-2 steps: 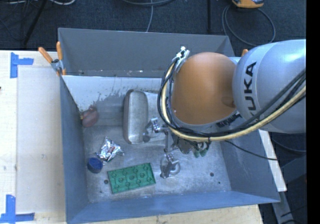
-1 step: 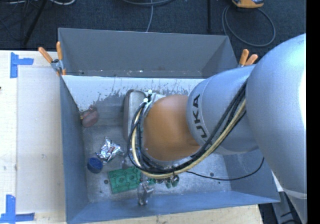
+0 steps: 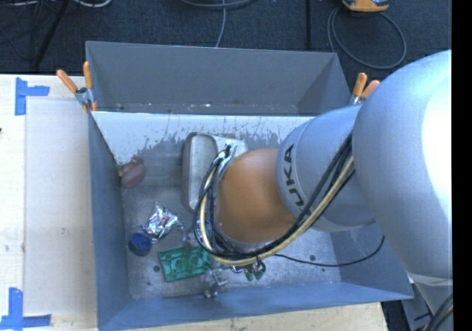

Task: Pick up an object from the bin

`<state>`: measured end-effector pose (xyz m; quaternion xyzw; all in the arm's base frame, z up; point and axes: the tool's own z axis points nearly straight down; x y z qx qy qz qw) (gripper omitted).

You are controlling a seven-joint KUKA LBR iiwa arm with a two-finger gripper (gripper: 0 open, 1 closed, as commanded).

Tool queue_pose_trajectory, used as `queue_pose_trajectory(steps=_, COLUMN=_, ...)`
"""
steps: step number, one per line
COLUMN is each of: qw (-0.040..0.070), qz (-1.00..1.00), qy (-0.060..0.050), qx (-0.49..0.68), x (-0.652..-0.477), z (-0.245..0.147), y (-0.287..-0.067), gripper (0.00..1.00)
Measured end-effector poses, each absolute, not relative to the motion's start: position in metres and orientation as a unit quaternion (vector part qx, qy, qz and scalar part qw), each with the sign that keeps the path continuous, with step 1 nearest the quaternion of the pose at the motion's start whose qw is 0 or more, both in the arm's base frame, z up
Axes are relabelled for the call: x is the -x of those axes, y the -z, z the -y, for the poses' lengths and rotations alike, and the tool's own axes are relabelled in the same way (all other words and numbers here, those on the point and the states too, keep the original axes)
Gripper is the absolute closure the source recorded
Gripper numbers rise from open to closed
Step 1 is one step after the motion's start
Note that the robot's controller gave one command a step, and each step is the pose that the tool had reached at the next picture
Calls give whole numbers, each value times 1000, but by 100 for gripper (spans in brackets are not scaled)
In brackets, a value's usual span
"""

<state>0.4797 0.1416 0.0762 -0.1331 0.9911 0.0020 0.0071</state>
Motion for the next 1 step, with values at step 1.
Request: queue_pose_trajectory(steps=1, qw=8, qz=-991, qy=-3, qx=132, x=-481, z=-142, y=-78, gripper=100)
